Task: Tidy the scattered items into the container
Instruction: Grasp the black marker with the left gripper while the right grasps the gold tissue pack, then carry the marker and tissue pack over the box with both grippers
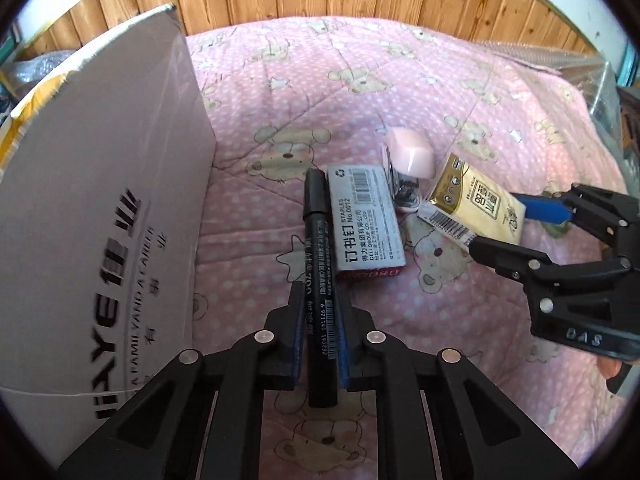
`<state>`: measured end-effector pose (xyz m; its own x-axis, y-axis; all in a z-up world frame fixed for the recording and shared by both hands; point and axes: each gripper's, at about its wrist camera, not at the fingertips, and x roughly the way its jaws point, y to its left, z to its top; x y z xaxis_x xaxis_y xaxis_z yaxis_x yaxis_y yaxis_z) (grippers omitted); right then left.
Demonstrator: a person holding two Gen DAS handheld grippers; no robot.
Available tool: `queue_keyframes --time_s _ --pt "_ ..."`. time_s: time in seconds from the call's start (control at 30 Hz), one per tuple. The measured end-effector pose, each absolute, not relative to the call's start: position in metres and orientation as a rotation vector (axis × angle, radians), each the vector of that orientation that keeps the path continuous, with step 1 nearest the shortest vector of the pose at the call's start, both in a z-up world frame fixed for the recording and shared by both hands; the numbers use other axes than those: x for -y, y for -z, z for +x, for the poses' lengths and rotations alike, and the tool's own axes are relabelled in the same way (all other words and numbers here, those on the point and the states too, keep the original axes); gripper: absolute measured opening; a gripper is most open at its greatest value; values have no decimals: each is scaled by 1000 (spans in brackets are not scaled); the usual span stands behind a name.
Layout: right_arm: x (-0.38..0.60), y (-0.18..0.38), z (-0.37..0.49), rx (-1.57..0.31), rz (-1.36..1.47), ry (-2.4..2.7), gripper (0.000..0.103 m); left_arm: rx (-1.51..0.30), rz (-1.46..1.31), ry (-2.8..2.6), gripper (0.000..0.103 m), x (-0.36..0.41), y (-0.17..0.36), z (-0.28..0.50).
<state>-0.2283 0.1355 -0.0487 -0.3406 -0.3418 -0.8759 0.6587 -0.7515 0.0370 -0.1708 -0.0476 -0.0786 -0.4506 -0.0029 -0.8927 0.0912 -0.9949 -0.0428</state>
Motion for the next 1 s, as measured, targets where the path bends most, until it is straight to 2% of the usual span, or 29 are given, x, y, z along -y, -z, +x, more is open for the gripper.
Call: queue_keyframes --time_s 0.27,0.57,1.0 --pt "-140 27 -222 -296 1328 2130 56 -218 1564 2719 13 45 46 -151" --pt "-143 -7 -195 -193 1268 2166 55 -259 1464 2794 13 47 11 -136" --pt "-131 -51 -150 -188 1119 2162 54 -367 1321 2854 13 75 -36 -106"
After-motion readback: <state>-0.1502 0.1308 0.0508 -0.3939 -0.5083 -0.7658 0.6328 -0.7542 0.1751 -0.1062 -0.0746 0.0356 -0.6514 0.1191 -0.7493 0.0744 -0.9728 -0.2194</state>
